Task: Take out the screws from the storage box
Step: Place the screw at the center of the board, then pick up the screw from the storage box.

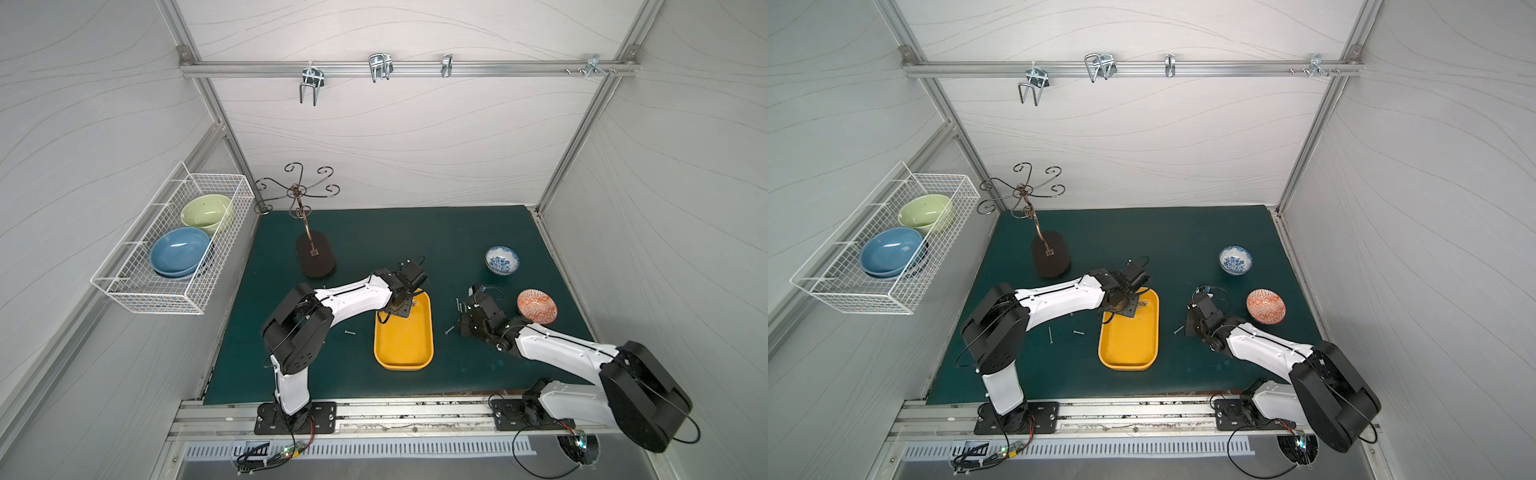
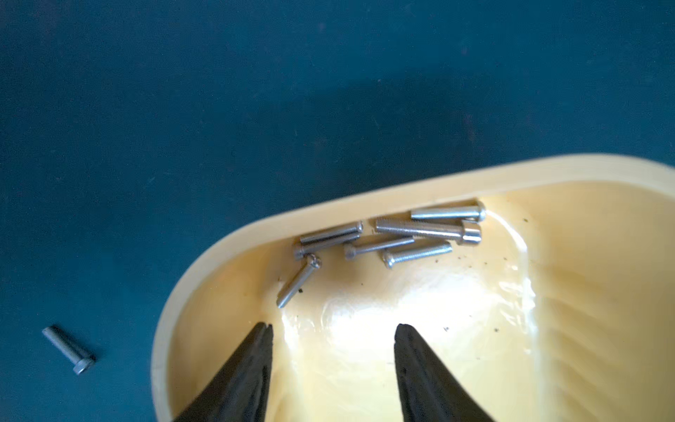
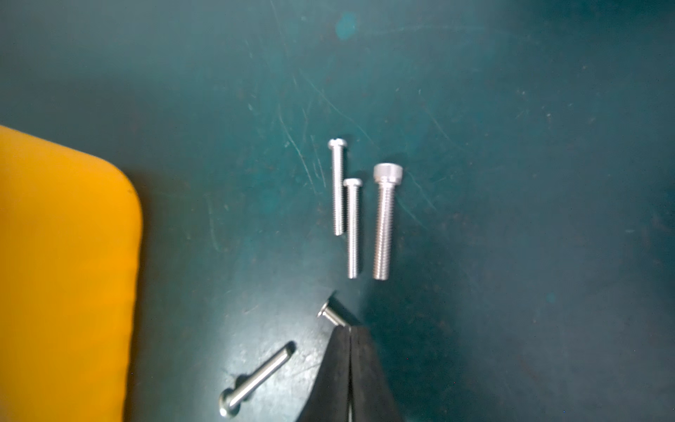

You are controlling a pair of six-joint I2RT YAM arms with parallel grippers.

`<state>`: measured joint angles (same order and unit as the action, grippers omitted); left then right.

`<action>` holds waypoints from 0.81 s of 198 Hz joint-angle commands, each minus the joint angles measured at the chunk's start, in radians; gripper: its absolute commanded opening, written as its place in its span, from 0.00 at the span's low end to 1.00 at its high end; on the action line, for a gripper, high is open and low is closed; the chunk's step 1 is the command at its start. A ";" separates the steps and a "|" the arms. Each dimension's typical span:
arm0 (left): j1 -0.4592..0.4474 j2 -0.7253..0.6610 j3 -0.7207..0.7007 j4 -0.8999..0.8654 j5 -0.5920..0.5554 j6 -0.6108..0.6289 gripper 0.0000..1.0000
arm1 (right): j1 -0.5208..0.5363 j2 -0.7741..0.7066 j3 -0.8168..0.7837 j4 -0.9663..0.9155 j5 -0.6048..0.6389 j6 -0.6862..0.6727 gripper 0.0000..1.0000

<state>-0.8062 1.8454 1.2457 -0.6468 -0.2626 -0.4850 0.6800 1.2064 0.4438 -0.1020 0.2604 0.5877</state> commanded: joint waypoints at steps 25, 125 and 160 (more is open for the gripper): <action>-0.001 0.044 0.024 0.064 -0.091 0.028 0.56 | -0.004 -0.064 -0.028 0.013 -0.010 -0.012 0.13; 0.017 0.123 0.023 0.088 -0.021 0.010 0.48 | -0.004 -0.032 -0.016 0.016 -0.022 -0.018 0.14; 0.018 0.135 0.003 0.091 0.023 -0.016 0.36 | -0.003 -0.018 -0.010 0.016 -0.023 -0.018 0.14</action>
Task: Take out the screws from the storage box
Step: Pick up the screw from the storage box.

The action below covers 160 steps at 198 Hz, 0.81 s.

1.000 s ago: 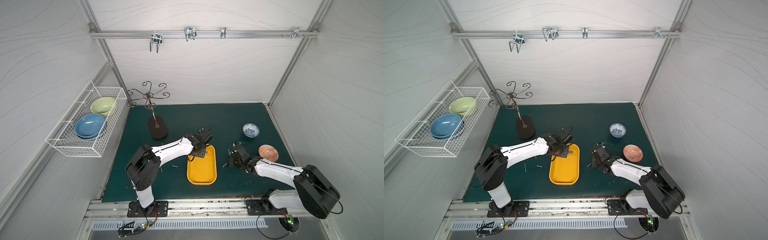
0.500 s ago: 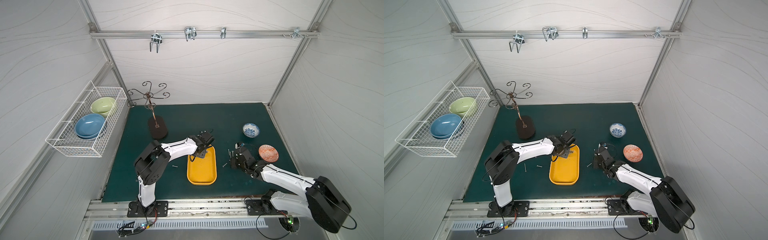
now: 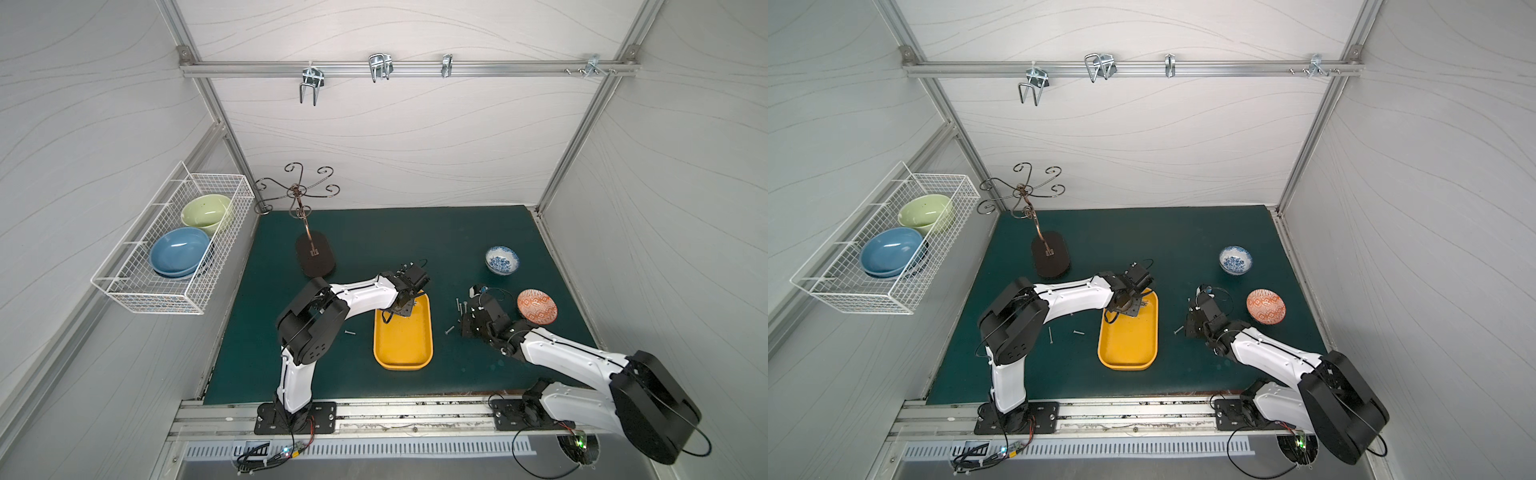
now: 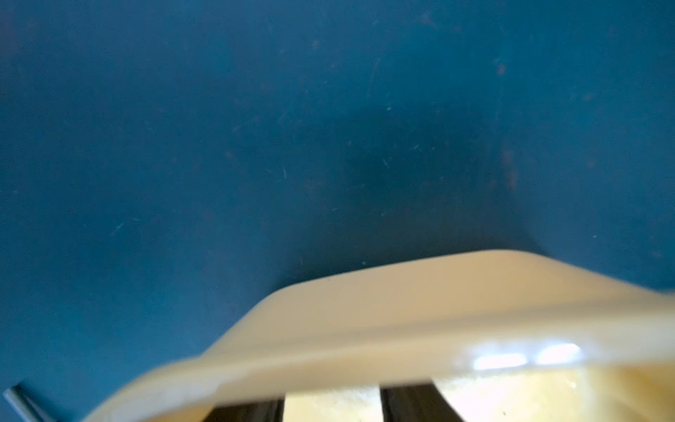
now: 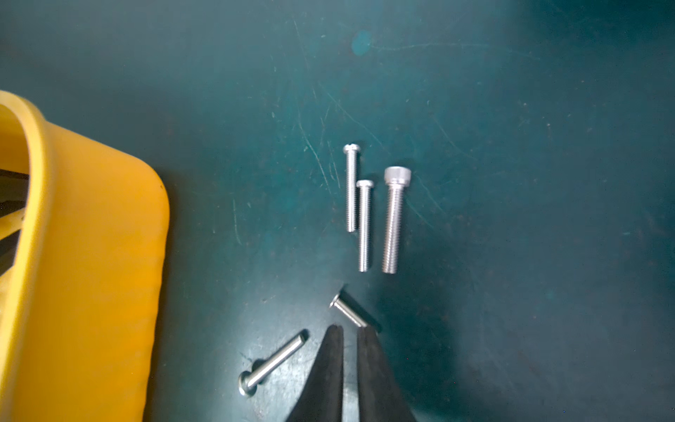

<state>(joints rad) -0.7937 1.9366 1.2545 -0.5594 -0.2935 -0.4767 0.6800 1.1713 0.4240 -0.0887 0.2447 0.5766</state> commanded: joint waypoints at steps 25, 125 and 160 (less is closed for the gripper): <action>0.005 0.038 -0.026 0.005 0.063 -0.044 0.36 | -0.003 0.024 0.013 0.002 -0.012 -0.009 0.14; 0.008 -0.050 -0.066 -0.018 0.051 -0.054 0.49 | -0.002 0.037 0.019 0.003 -0.022 -0.010 0.14; 0.007 -0.076 -0.078 -0.037 0.039 -0.062 0.50 | -0.002 0.044 0.021 0.002 -0.027 -0.009 0.14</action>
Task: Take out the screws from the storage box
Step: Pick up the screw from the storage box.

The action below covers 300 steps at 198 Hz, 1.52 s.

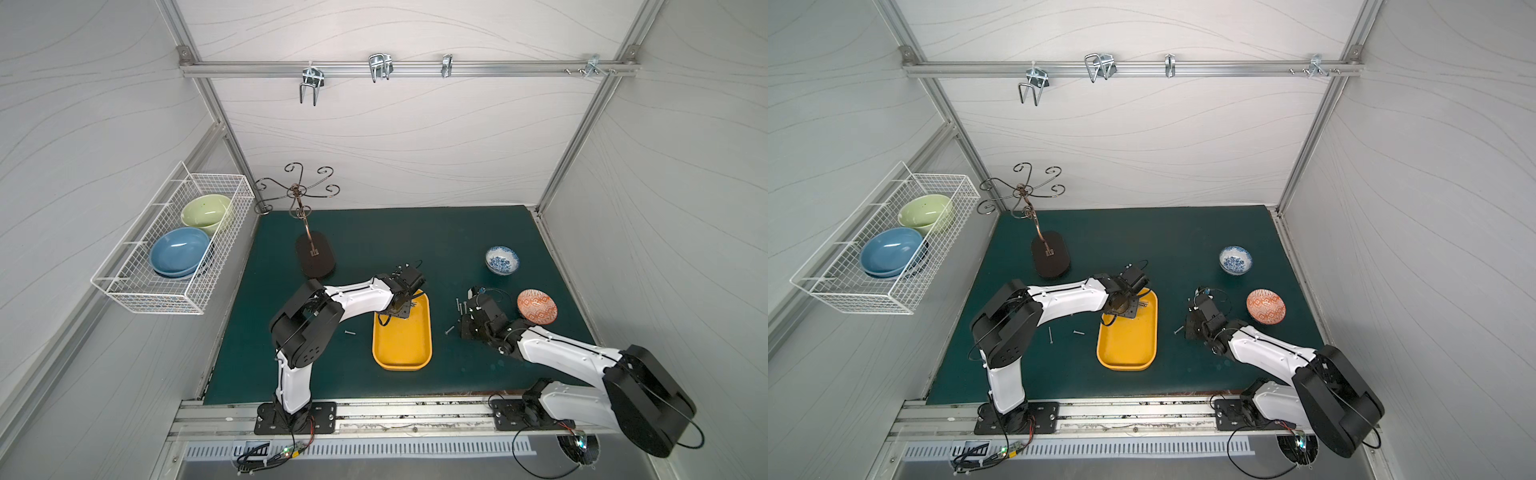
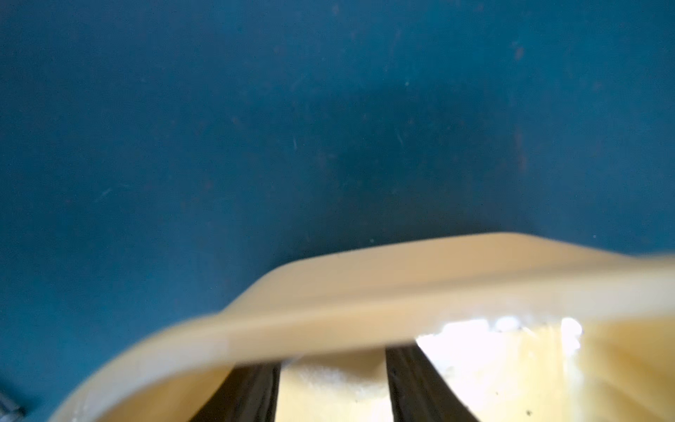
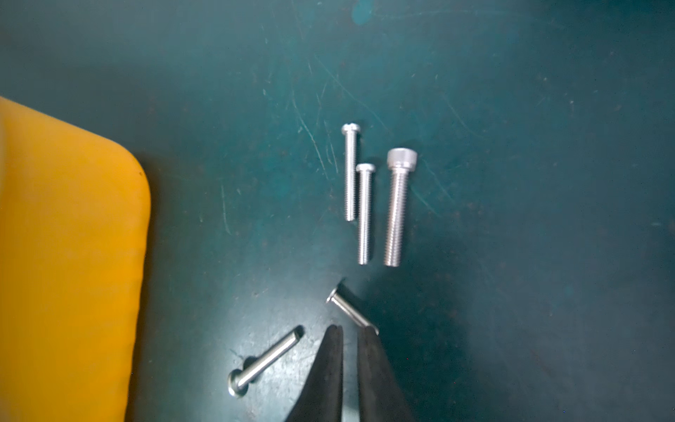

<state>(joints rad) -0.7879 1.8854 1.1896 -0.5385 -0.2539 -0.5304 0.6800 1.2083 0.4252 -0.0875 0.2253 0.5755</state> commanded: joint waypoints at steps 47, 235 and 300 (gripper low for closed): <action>0.003 -0.003 -0.027 -0.055 0.003 -0.020 0.45 | -0.002 0.012 0.021 0.003 -0.010 -0.011 0.14; 0.004 -0.100 -0.052 0.013 0.124 -0.033 0.00 | -0.002 -0.032 0.009 0.008 -0.008 -0.015 0.13; 0.004 -0.307 -0.096 0.000 0.088 -0.063 0.00 | 0.012 -0.126 -0.020 0.017 -0.009 -0.030 0.17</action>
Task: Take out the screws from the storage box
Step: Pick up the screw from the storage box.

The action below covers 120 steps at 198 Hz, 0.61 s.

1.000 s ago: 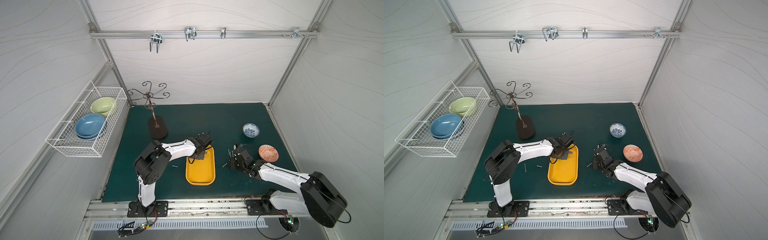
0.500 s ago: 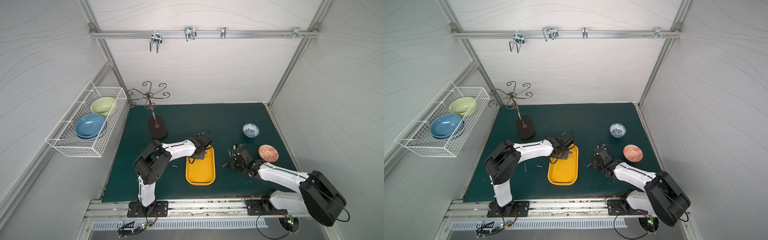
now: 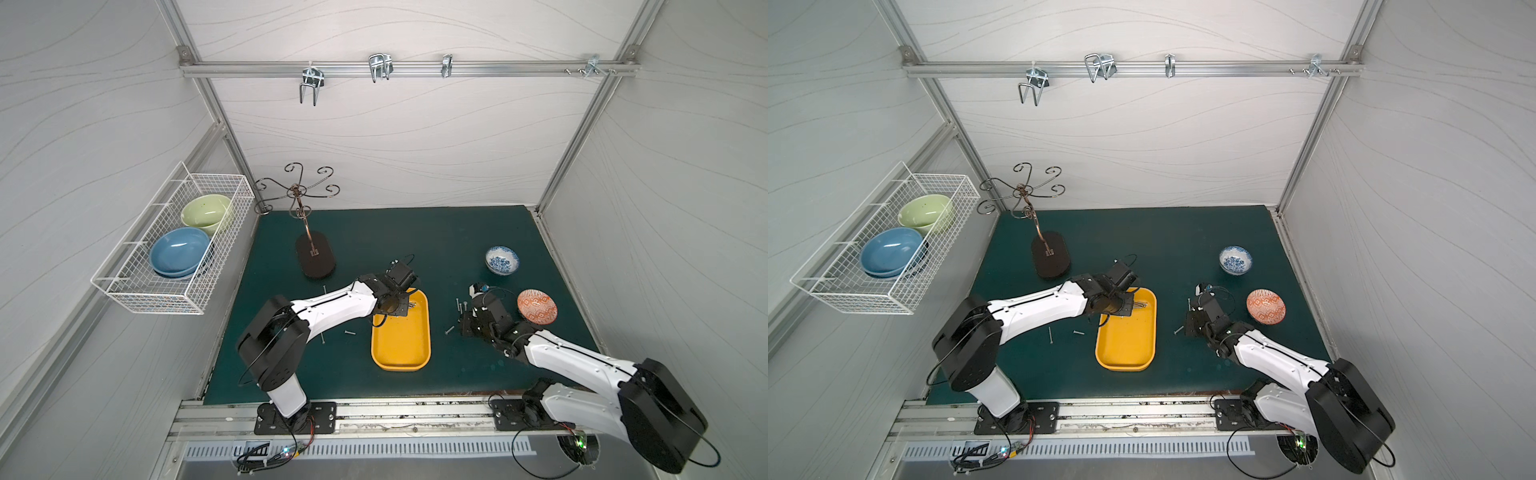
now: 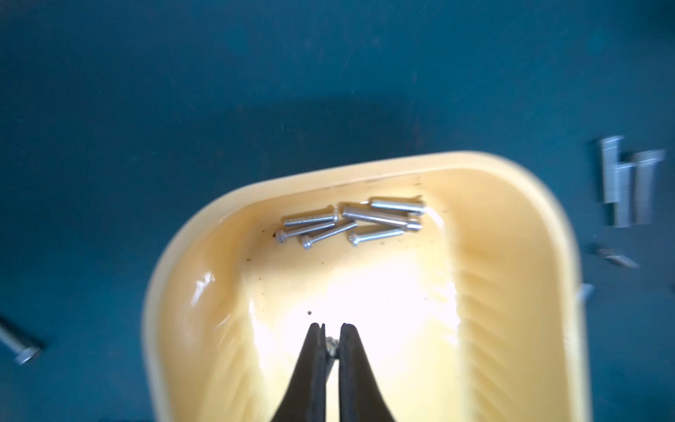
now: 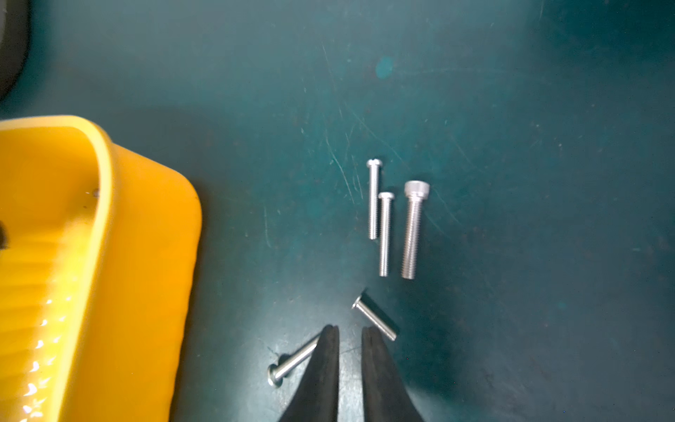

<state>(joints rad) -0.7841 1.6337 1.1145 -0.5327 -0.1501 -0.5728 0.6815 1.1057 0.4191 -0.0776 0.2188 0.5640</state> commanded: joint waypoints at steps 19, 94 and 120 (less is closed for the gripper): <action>0.000 -0.113 -0.051 -0.012 -0.055 -0.043 0.00 | 0.022 -0.036 -0.010 0.003 0.000 -0.020 0.17; 0.147 -0.450 -0.272 -0.020 -0.092 -0.182 0.00 | 0.137 -0.110 0.035 -0.055 0.090 -0.022 0.20; 0.237 -0.530 -0.350 -0.024 -0.075 -0.216 0.00 | 0.178 -0.118 0.052 -0.068 0.111 -0.022 0.22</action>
<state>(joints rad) -0.6109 1.1515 0.8093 -0.5472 -0.2211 -0.7300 0.8249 1.0035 0.4343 -0.1089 0.2863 0.5499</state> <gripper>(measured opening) 0.089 0.212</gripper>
